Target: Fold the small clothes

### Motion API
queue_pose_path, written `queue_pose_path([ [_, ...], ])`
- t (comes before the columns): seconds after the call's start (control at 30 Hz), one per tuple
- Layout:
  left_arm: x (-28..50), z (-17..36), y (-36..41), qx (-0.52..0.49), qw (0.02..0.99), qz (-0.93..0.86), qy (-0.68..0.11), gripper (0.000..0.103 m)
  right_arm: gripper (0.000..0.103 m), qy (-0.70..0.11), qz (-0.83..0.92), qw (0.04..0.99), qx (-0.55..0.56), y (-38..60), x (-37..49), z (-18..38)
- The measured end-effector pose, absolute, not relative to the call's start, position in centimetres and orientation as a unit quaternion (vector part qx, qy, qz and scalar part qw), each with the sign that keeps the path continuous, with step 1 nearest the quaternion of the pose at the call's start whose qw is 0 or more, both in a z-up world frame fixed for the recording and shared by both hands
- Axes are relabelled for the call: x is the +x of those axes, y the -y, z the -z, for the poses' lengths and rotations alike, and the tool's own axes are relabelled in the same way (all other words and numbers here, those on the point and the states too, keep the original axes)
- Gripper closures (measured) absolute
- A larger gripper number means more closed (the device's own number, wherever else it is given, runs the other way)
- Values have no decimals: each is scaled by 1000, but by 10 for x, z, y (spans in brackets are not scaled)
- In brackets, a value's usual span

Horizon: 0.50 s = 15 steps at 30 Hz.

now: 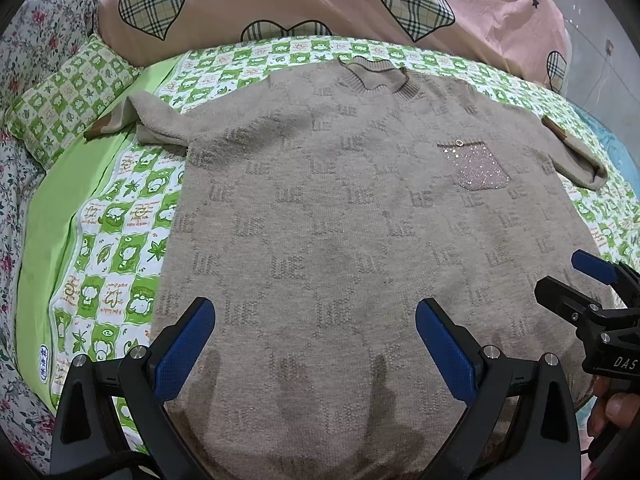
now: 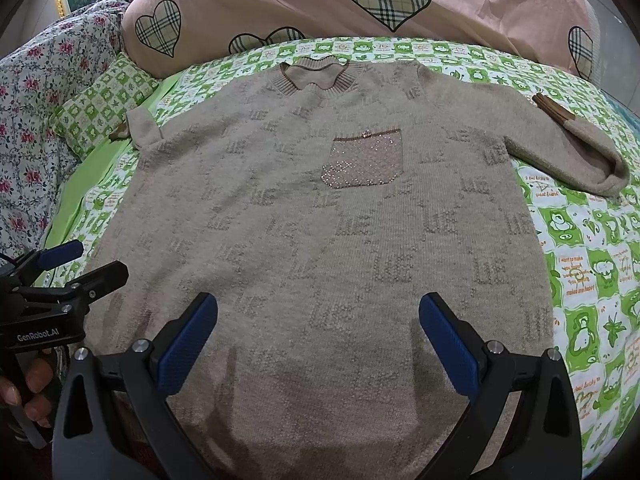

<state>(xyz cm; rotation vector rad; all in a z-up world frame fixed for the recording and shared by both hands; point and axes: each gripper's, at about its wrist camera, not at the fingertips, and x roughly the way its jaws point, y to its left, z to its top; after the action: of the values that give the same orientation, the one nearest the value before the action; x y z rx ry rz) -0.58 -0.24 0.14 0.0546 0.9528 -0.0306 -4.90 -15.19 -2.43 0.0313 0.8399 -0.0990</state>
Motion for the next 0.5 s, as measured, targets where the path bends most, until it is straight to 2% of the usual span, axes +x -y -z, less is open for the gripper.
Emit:
queue_pose_path([
  [0.5,3,4,3,20,881,19,-472,2,2,-394,41,918,26,155,-49,22],
])
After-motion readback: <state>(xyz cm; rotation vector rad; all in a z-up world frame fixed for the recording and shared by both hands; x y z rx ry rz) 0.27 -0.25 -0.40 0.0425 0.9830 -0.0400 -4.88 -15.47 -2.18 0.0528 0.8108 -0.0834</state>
